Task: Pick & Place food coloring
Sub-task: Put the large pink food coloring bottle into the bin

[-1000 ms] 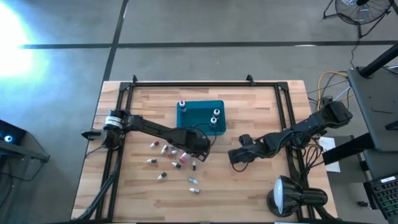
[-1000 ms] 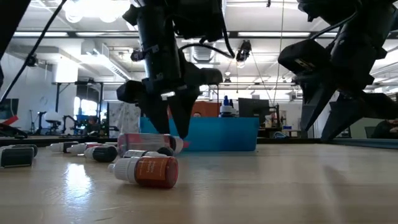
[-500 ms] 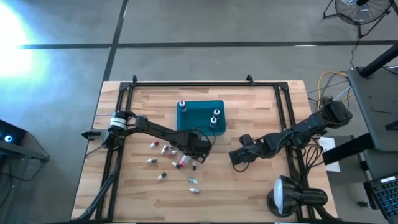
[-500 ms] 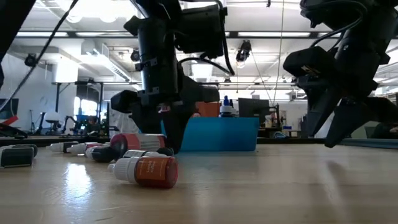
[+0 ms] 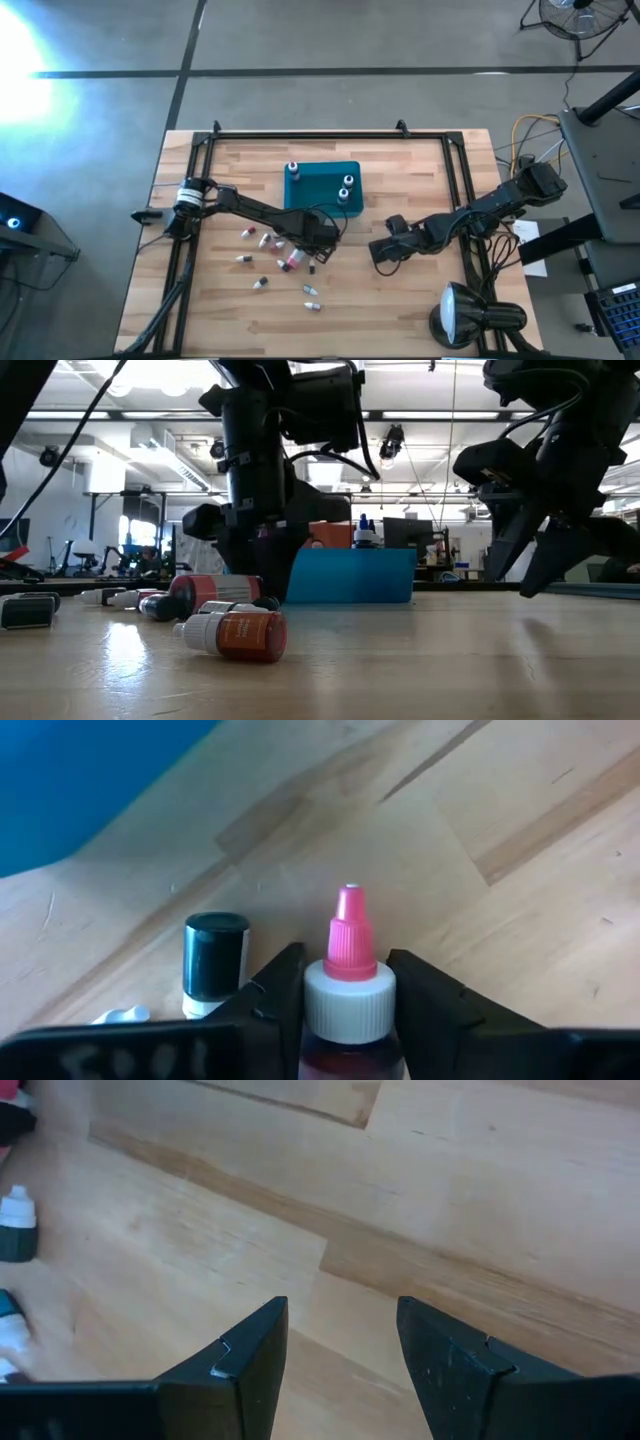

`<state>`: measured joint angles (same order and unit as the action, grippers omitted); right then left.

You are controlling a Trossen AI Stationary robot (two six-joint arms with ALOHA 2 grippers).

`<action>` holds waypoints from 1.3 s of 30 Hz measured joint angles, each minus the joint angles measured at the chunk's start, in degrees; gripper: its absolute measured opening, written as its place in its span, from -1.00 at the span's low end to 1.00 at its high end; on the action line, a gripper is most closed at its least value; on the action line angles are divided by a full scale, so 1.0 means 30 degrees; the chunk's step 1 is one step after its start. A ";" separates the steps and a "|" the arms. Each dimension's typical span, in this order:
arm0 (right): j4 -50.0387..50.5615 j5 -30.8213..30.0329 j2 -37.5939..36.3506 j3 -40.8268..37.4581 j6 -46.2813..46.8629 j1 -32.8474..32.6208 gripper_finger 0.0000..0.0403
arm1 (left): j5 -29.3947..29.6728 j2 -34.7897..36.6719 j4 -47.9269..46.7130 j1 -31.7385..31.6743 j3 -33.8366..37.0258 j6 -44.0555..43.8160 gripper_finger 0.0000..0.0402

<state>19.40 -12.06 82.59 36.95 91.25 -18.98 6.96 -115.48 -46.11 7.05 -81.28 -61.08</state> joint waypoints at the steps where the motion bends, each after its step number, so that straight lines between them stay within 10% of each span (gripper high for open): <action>1: 0.0002 -0.0033 0.0000 0.0000 0.0004 0.0000 -0.09 | -0.0007 0.0000 0.0000 0.0000 -0.0007 0.0000 -0.55; 10: -0.0583 -0.1274 0.0000 -0.0007 -0.2418 -0.0007 -0.09 | 0.2691 0.0830 0.0595 0.0483 -0.2192 0.1876 -0.57; 17: -0.0552 -0.1538 -0.0007 0.0175 -0.5741 0.0000 -0.09 | 0.7446 0.1479 0.7100 0.1778 -0.3042 0.8134 -0.58; 31: 0.2666 0.1608 -0.2383 0.0685 -0.8413 -0.0831 -0.09 | 0.8237 0.1399 2.3215 0.2651 0.4989 0.8308 -0.57; 39: 0.2327 0.2195 -0.4975 0.1044 -0.7714 0.0146 -0.09 | 0.9229 0.1068 2.6639 0.2683 0.7543 1.1190 -0.57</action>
<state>26.38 -5.48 67.66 40.08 68.11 -18.54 34.65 -112.28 33.81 15.10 -58.65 -27.51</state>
